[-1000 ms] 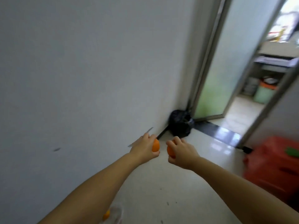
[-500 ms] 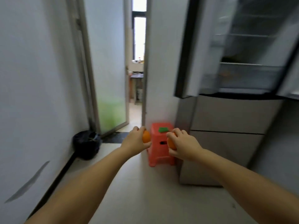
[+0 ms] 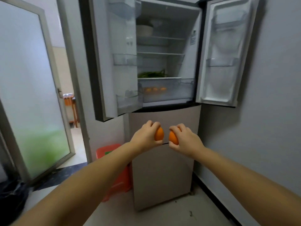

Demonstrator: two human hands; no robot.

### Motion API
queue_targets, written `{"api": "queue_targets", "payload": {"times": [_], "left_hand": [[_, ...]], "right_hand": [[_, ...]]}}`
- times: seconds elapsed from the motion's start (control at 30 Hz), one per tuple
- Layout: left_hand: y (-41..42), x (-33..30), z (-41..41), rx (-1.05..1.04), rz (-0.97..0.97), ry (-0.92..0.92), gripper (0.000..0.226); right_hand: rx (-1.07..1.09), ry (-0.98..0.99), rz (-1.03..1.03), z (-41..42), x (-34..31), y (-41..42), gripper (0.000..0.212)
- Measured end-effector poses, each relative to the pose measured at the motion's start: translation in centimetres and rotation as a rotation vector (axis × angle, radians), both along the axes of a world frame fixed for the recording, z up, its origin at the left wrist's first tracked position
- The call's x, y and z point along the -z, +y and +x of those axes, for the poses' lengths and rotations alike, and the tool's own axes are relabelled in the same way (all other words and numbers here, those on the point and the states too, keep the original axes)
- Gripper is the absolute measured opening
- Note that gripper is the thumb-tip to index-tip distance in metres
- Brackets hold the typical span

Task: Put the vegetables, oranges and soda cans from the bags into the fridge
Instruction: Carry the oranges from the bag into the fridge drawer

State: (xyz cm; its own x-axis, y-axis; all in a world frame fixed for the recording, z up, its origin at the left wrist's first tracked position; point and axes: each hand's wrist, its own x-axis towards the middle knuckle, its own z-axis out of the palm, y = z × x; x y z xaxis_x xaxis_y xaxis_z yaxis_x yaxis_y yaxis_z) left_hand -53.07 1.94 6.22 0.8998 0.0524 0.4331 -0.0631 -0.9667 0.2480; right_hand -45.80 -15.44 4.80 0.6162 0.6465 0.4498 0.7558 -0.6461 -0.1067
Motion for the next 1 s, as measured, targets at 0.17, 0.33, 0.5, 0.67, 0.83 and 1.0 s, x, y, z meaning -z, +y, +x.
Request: {"api": "queue_targets", "payload": {"times": [0.17,0.33,0.5,0.67,0.83,1.0], "left_hand": [[1.8,-4.4,11.7,0.025,-0.007,-0.064,0.052],[3.2,-9.2,23.5,0.069,-0.006,-0.127,0.056],[3.6,-10.7,33.1,0.095,-0.067,-0.171,0.060],[4.8,-12.1,42.3,0.068,-0.009,-0.210,0.058],[7.8,-15.6,50.4,0.002,0.015,-0.283,0.054],[11.7,-19.6,57.1,-0.128,0.148,-0.336,0.060]], "right_hand": [[0.072,-0.075,-0.014,10.3,-3.8,0.0,0.060],[0.162,-0.115,0.055,21.2,-9.1,-0.1,0.059],[0.176,-0.144,0.121,30.2,-10.8,0.4,0.058],[0.149,-0.198,0.114,40.6,-11.9,2.3,0.060],[0.041,-0.223,0.227,51.1,-15.1,5.7,0.057],[-0.058,-0.289,0.214,60.3,-19.0,10.9,0.056]]}}
